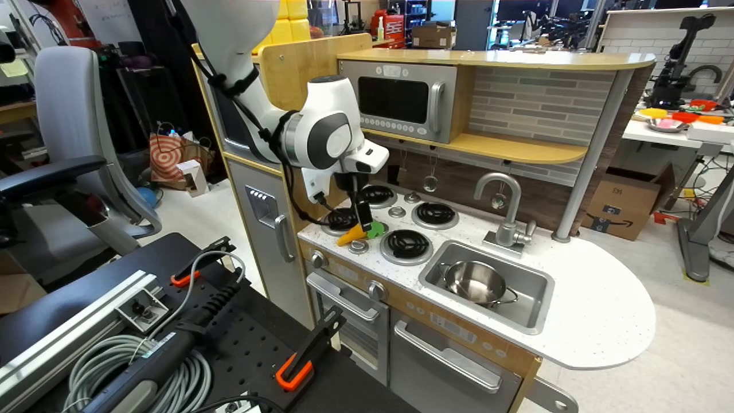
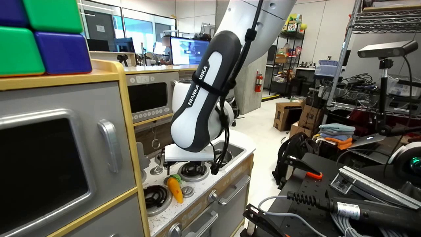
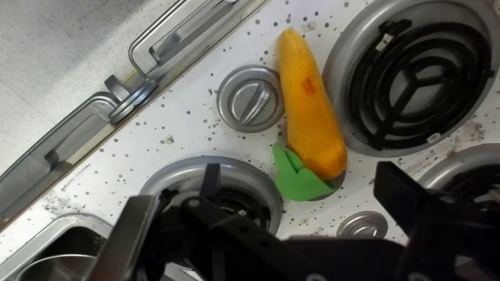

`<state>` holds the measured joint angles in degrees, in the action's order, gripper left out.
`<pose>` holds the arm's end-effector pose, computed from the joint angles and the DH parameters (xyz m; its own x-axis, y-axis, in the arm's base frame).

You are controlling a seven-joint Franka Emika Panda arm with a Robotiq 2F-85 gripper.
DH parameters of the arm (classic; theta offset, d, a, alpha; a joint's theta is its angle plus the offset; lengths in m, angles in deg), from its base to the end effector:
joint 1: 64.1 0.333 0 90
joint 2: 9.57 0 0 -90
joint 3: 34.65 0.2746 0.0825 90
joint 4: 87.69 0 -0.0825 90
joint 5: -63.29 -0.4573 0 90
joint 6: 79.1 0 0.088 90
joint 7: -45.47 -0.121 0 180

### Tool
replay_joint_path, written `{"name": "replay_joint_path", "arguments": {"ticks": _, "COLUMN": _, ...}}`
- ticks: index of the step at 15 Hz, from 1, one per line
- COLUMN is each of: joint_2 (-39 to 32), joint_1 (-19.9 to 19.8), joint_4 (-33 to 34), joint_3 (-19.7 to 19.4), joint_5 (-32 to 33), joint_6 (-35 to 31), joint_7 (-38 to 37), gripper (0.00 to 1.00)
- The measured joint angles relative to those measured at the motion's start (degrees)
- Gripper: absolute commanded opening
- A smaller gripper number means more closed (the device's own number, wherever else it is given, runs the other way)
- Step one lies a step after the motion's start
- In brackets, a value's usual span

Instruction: Place the carrot toy inside the silver pot

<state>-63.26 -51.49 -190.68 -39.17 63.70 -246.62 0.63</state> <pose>0.6314 0.0857 -0.0587 0.8093 -0.5589 0.1806 -0.5531 -0.8287 -0.0860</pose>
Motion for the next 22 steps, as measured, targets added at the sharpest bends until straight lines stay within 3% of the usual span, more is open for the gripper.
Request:
{"name": "replay_joint_path", "arguments": {"ticks": 8, "joint_2": -7.47, "joint_1": 6.36, "joint_4": 10.32, "joint_3": -6.46, "joint_5": -1.4, "joint_6": 6.22, "joint_7": -3.83, "gripper": 0.97}}
{"name": "replay_joint_path", "arguments": {"ticks": 9, "joint_2": -8.31, "joint_1": 6.83, "joint_4": 11.58, "joint_3": -6.95, "joint_5": -1.4, "joint_6": 7.09, "joint_7": -4.4, "gripper": 0.73}}
{"name": "replay_joint_path", "arguments": {"ticks": 11, "joint_2": -9.73, "joint_1": 7.28, "joint_4": 13.72, "joint_3": -7.42, "joint_5": -1.4, "joint_6": 8.63, "joint_7": -5.06, "gripper": 0.71}}
{"name": "replay_joint_path", "arguments": {"ticks": 19, "joint_2": -12.83, "joint_1": 7.33, "joint_4": 18.91, "joint_3": -7.93, "joint_5": -1.36, "joint_6": 13.4, "joint_7": -6.44, "gripper": 0.09}}
{"name": "replay_joint_path", "arguments": {"ticks": 21, "joint_2": -12.89, "joint_1": 7.31, "joint_4": 18.94, "joint_3": -8.05, "joint_5": -1.36, "joint_6": 13.4, "joint_7": -6.46, "gripper": 0.01}}
{"name": "replay_joint_path", "arguments": {"ticks": 22, "joint_2": -12.79, "joint_1": 7.22, "joint_4": 18.93, "joint_3": -8.05, "joint_5": -1.36, "joint_6": 13.58, "joint_7": -6.47, "gripper": 0.02}}
